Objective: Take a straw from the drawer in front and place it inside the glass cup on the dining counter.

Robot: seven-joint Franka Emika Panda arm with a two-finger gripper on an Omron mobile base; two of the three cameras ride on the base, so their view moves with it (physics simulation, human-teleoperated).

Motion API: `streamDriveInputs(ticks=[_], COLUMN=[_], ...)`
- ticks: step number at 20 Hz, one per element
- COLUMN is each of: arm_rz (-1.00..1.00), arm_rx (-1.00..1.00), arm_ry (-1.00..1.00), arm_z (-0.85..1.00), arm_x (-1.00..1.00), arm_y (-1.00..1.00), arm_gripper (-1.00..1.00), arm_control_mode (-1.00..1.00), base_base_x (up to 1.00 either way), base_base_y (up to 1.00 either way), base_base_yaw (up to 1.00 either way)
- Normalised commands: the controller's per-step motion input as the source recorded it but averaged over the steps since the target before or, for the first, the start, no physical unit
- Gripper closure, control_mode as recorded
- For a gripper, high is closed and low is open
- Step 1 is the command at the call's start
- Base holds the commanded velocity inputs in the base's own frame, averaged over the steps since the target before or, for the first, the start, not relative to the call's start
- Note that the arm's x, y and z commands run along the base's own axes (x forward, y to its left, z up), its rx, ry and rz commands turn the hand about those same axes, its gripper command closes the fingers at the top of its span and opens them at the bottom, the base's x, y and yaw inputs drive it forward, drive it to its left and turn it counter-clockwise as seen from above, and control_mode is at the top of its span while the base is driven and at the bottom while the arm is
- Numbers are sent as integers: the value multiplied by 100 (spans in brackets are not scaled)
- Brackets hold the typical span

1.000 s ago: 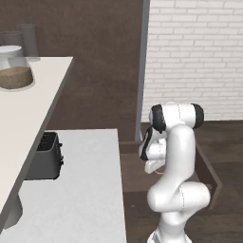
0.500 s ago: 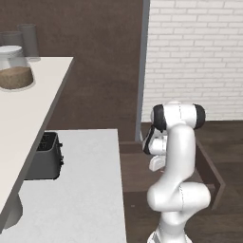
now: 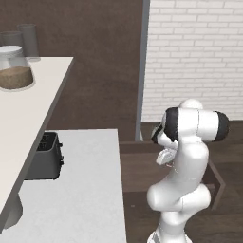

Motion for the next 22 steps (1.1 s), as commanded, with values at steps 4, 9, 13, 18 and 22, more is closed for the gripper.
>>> streamDriveInputs(ticks=[4, 9, 13, 18, 22], arm_rz=[0, -3, -9, -14, -22], arm_rx=[4, 0, 0, 0, 0], arm_ry=[-10, -5, 0, 0, 0], arm_z=[100, 100, 100, 100, 100], arm_x=[-8, 0, 0, 0, -3], arm_y=[28, 20, 2, 0, 0], arm_gripper=[100, 100, 100, 100, 100], arm_control_mode=[-100, -100, -100, -100, -100], base_base_x=[0, 0, 0, 0, 0], base_base_y=[0, 0, 0, 0, 0], base_base_yaw=[0, 0, 0, 0, 0])
